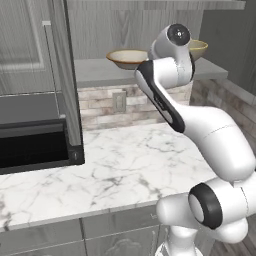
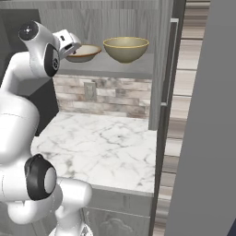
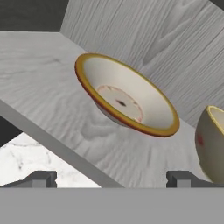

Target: Move the bowls from the cabinet to the plates on the dining table.

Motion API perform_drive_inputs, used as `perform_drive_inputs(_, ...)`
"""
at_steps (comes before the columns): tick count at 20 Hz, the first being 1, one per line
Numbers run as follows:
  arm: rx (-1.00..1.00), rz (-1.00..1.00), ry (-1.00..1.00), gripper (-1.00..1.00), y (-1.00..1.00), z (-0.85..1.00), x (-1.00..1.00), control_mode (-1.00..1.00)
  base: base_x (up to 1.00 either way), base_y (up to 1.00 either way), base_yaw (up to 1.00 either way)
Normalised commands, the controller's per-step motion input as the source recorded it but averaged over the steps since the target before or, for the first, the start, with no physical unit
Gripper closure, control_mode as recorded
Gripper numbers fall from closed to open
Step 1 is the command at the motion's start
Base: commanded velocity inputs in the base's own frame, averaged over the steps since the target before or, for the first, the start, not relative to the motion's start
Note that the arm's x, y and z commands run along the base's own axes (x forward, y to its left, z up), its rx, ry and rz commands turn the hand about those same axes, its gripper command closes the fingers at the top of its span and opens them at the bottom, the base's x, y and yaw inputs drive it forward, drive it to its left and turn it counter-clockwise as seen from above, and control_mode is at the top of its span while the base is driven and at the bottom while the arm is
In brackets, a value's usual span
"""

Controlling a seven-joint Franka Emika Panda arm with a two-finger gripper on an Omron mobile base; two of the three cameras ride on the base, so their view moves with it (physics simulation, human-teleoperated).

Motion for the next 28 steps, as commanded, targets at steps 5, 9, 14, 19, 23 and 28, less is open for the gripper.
perform_drive_inputs(5, 0.0, 0.0, 0.0, -1.0, 0.07, -0.09, 0.18, -1.0, 0.0, 0.0, 0.0)
perform_drive_inputs(9, 0.0, 0.0, 0.0, -1.0, 0.03, -0.01, 0.2, -1.0, 0.0, 0.0, 0.0)
perform_drive_inputs(14, 0.0, 0.0, 0.01, -1.0, 0.03, 0.0, 0.24, -1.0, 0.0, 0.0, 0.0)
perform_drive_inputs(19, 0.0, 0.0, 0.03, -1.0, 0.06, 0.0, 0.2, -1.0, 0.0, 0.0, 0.0)
perform_drive_inputs(23, 0.0, 0.0, 0.03, -1.0, 0.06, 0.02, 0.16, -1.0, 0.0, 0.0, 0.0)
perform_drive_inputs(28, 0.0, 0.0, 0.02, -1.0, 0.06, 0.0, 0.16, -1.0, 0.0, 0.0, 0.0)
